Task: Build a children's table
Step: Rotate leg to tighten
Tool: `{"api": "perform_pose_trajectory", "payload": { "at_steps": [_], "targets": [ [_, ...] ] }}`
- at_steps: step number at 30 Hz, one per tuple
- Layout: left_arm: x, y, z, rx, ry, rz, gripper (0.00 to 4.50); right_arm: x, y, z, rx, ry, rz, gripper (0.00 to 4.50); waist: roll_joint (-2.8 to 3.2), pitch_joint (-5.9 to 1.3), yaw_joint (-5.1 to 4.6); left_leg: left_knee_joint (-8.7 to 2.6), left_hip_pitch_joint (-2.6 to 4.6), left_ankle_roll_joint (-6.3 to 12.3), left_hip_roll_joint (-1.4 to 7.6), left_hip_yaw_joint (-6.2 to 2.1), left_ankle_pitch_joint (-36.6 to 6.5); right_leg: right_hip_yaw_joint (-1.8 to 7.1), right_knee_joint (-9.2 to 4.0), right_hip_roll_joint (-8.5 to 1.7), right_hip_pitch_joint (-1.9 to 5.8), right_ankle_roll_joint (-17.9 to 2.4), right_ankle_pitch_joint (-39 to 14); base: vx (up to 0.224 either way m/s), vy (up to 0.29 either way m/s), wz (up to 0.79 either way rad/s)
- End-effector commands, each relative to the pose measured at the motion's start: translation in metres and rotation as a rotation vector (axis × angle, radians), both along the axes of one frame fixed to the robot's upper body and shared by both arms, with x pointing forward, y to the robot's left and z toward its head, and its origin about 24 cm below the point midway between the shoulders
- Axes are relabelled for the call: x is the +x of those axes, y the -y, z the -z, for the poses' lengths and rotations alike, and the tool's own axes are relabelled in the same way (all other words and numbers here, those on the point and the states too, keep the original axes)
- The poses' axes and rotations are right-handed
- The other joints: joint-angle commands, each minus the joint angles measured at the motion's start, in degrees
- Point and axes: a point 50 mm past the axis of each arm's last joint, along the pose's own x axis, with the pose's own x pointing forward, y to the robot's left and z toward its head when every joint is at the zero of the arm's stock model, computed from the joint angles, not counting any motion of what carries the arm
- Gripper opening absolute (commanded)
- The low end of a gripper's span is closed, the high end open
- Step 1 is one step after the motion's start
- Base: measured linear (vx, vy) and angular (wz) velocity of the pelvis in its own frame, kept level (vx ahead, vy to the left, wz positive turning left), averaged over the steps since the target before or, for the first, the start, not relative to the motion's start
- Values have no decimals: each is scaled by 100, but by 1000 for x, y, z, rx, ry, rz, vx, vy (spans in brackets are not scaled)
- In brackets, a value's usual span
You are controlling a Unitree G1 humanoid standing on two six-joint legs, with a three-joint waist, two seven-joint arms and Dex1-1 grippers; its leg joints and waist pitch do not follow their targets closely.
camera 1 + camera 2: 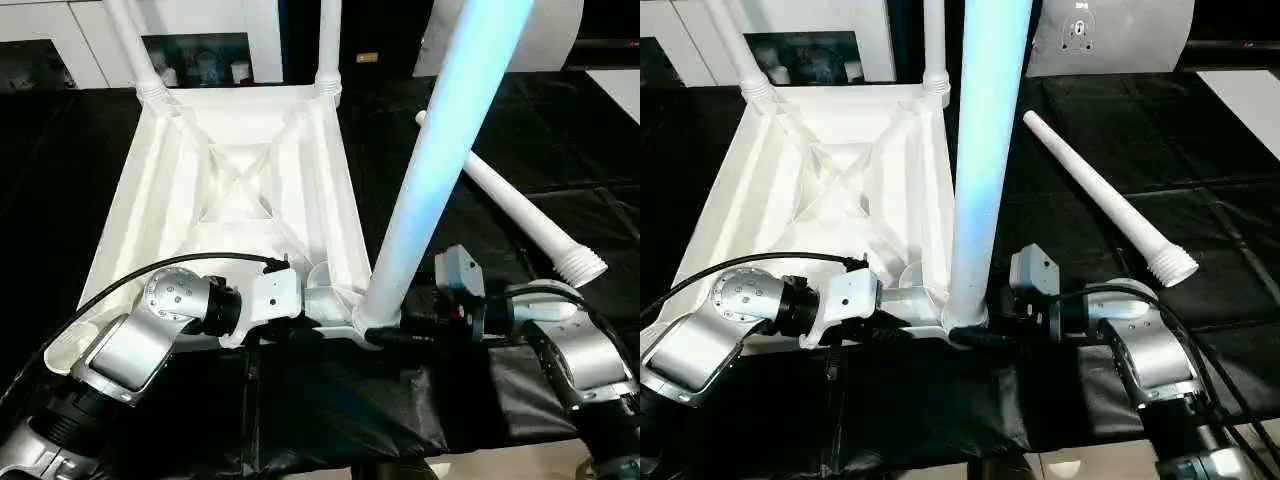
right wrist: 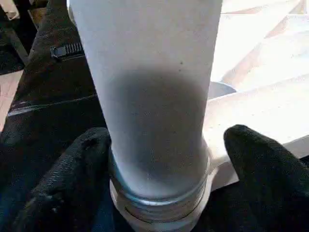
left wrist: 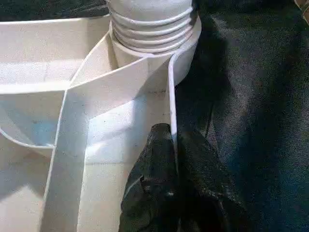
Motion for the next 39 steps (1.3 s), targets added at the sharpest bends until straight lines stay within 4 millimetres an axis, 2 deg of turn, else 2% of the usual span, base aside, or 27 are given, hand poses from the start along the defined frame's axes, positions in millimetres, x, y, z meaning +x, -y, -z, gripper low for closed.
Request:
{"api": "perform_pose_trajectory", "payload": {
  "at_steps": [1, 2, 5, 6, 10, 12, 20, 24, 25, 26, 27, 29, 31, 32, 34, 36, 39],
  "targets": [
    [-10, 9, 9, 24, -50, 103, 0, 0, -1, 0, 7, -12, -28, 378, -49, -396, -52, -386, 40, 935, 473, -145, -167, 423, -319, -570, 363, -1363, -1341, 0, 0, 0],
    [-10, 9, 9, 23, -51, 103, 0, 0, -1, 0, 10, -14, -30, 361, -64, -401, -56, -383, 39, 956, 473, -144, -125, 422, -315, -567, 364, -1362, -1299, 0, 0, 0],
    [-10, 9, 9, 24, -52, 104, 0, 0, -2, 0, 15, -18, -36, 340, -59, -400, -54, -378, 33, 1003, 473, -146, -71, 420, -308, -568, 362, -1371, -1260, 0, 0, 0],
    [-10, 9, 9, 24, -53, 104, 0, 0, -2, 0, 16, -19, -38, 318, -56, -400, -51, -377, 35, 1006, 474, -146, -72, 418, -311, -568, 359, -1364, -1284, 0, 0, 0],
    [-11, 8, 9, 27, -56, 105, 0, -1, -3, 1, 20, -25, -45, 303, -59, -400, -51, -378, 40, 986, 471, -145, -91, 416, -316, -561, 356, -1343, -1348, 0, 0, 0],
    [-12, 8, 10, 30, -65, 108, 0, -2, -3, 2, 18, -29, -49, 276, -58, -403, -51, -376, 43, 989, 471, -142, -73, 418, -313, -562, 354, -1348, -1321, 0, 0, 0],
    [-17, 8, 13, 25, -83, 95, 0, -8, -3, 8, 11, -52, -47, 263, -49, -424, -47, -372, 39, 990, 480, -146, -36, 411, -299, -561, 367, -1381, -1249, 0, 0, 0],
    [-18, 15, 14, 16, -113, 2, 0, -9, -19, 10, 75, -79, 47, 263, -32, -416, -47, -390, 41, 908, 497, -151, -89, 416, -310, -564, 371, -1398, -1293, 0, 0, 0],
    [-13, 21, 12, -11, -90, -73, 0, -8, -29, 11, 102, -93, 114, 263, -34, -370, -72, -420, 44, 766, 488, -146, -369, 405, -376, -556, 352, -1318, -1727, 0, 0, 0],
    [-11, 23, 11, -21, -83, -98, 0, -7, -32, 11, 112, -95, 136, 263, -34, -370, -72, -420, 44, 766, 488, -146, -369, 405, -376, -556, 352, -1318, -1727, 0, 0, 0],
    [-5, 30, 8, -58, -70, -168, 0, -5, -42, 11, 143, -82, 197, 263, -57, -298, -101, -449, 65, 457, 457, -162, -906, 386, -495, -577, 343, -1042, -2724, 0, 0, 0],
    [-1, 36, 6, -87, -64, -224, 0, -4, -50, 11, 171, -74, 246, 263, -84, -293, -165, -441, 106, 232, 400, -191, -1232, 365, -592, -607, 343, -705, -3529, 0, 0, 0],
    [2, 48, 3, -124, -68, -290, 0, -1, -63, 11, 214, -84, 344, 262, -95, -278, -259, -462, 46, 202, 385, -227, -1328, 341, -611, -586, 348, -518, -3742, 0, 0, 0],
    [4, 53, 2, -139, -65, -319, 0, 0, -70, 11, 230, -89, 385, 262, -96, -282, -316, -450, 69, 189, 371, -231, -1410, 328, -657, -586, 320, -415, -3883, 0, 0, 0],
    [9, 70, -2, -191, -52, -409, 0, 6, -87, 10, 274, -108, 521, 262, -83, -276, -374, -448, 39, 193, 359, -242, -1410, 314, -677, -584, 314, -348, -3907, 0, 0, 0],
    [13, 82, -6, -240, -37, -482, 0, 11, -97, 10, 299, -128, 623, 262, -78, -297, -429, -436, 58, 212, 349, -241, -1390, 306, -689, -578, 291, -357, -3759, 0, 0, 0],
    [19, 99, -13, -302, -4, -582, 0, 20, -108, 8, 342, -171, 779, 262, -69, -305, -479, -460, 30, 287, 384, -247, -1310, 320, -637, -563, 299, -494, -3289, 0, 0, 0]
  ]
}}
